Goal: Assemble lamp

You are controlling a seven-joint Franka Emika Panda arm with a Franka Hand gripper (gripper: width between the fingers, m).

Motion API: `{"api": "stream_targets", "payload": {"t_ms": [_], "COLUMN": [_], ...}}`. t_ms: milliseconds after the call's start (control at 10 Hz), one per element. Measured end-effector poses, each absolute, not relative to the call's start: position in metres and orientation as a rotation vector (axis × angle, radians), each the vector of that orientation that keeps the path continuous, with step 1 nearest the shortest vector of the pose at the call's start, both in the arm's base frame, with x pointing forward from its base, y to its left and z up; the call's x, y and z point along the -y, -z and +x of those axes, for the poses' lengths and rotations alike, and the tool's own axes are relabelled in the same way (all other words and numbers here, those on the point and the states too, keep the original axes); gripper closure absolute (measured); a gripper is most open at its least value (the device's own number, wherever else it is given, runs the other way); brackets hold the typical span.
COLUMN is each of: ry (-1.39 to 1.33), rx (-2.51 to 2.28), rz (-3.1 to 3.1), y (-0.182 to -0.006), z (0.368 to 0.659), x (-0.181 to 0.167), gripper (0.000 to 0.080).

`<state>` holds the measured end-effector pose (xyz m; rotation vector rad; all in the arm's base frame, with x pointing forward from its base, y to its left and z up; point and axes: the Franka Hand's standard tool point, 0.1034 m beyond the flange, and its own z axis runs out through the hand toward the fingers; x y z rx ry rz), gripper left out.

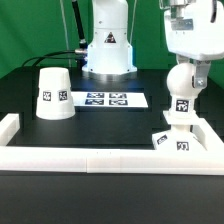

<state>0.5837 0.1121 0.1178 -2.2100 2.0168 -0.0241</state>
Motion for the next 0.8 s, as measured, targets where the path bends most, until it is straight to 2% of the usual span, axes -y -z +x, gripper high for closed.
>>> {"api": "stream_targets", "payload": {"t_ms": [600, 800], "ry": [0.077, 0.099], "rx": [-1.378, -1.037], "rz": [-2.669, -2.858], "y": [-0.1166, -0.1146], "z": [0.5832, 0.5823], "x": [-0.1097, -0.1064], "gripper": [0.0101, 0.0101]}}
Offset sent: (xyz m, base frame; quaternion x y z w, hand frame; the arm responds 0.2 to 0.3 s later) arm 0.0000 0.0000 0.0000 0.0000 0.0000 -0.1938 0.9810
